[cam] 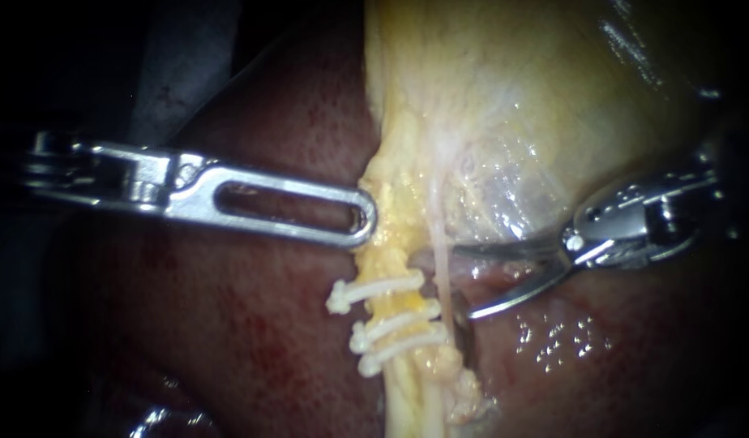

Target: Go to the cutting position left tube

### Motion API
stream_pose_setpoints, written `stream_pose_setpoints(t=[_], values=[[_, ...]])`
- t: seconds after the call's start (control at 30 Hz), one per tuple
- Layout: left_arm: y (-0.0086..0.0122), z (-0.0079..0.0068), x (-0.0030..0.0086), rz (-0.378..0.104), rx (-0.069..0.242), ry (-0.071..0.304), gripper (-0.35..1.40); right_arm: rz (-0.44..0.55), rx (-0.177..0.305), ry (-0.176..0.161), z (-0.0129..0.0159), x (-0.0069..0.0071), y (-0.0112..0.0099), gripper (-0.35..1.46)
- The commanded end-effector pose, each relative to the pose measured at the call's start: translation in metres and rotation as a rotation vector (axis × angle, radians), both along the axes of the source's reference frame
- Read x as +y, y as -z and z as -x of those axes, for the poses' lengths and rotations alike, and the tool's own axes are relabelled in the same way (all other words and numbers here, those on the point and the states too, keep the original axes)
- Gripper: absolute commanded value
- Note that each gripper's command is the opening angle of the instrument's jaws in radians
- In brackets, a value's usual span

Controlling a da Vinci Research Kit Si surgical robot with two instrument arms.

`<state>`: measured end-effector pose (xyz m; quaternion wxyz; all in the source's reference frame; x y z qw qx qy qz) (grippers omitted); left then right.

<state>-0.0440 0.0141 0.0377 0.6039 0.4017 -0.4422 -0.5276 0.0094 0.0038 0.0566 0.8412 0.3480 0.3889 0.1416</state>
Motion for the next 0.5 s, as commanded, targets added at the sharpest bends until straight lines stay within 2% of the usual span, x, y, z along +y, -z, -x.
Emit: stream_pose_setpoints(t=[0.03, 0.5], values=[[0.0000, 0.0000, 0.0000, 0.000, 0.000, 0.000, -0.35, -0.004, -0.004, 0.000, -0.0001, -0.0001, -0.0001, 0.43], [0.0001, 0.0003, -0.0001, 0.000, 0.002, 0.002, -0.35, -0.012, -0.004, 0.019, -0.0014, -0.0008, -0.0015, 0.38]])
